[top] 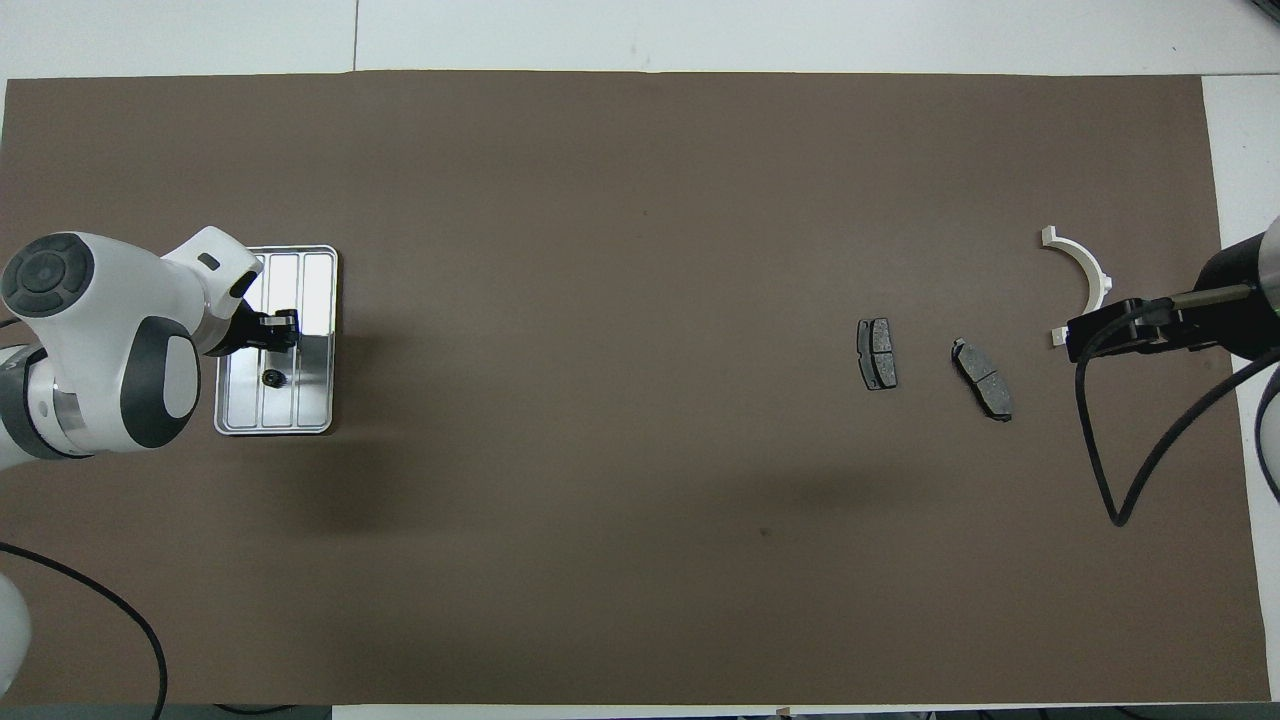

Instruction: Pick bearing gear from pile to tray

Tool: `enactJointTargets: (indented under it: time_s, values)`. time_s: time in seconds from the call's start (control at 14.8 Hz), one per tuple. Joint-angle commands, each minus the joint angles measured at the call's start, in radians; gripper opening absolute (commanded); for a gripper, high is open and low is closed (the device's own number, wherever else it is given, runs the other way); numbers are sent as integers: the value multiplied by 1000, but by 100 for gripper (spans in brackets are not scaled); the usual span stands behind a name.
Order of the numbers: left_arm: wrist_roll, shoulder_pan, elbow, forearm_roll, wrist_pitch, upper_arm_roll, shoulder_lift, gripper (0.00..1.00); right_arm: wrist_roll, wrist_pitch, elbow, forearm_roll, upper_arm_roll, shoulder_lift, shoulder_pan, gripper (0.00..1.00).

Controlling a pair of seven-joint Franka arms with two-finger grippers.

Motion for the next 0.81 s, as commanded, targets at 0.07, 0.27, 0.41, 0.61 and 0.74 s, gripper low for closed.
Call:
enactJointTargets:
  time_s: [0.07, 0.27, 0.41, 0.61, 0.74]
  values:
    - [2, -5, -10, -10, -7, 2, -11, 100, -18, 7, -19, 24, -2, -18, -1, 100]
    - [2, -5, 44, -9, -121, 0, -37, 100, -20, 4, -20, 26, -2, -18, -1, 100]
    - [-3, -5, 73, -10, -173, 0, -71, 100, -20, 4, -20, 26, -2, -18, -1, 100]
    - [-56, -5, 74, -10, -234, 0, -175, 100, -20, 4, -20, 26, -2, -18, -1, 100]
    - [-67, -5, 70, -10, -343, 0, -266, 100, -20, 2, -20, 26, -2, -18, -1, 100]
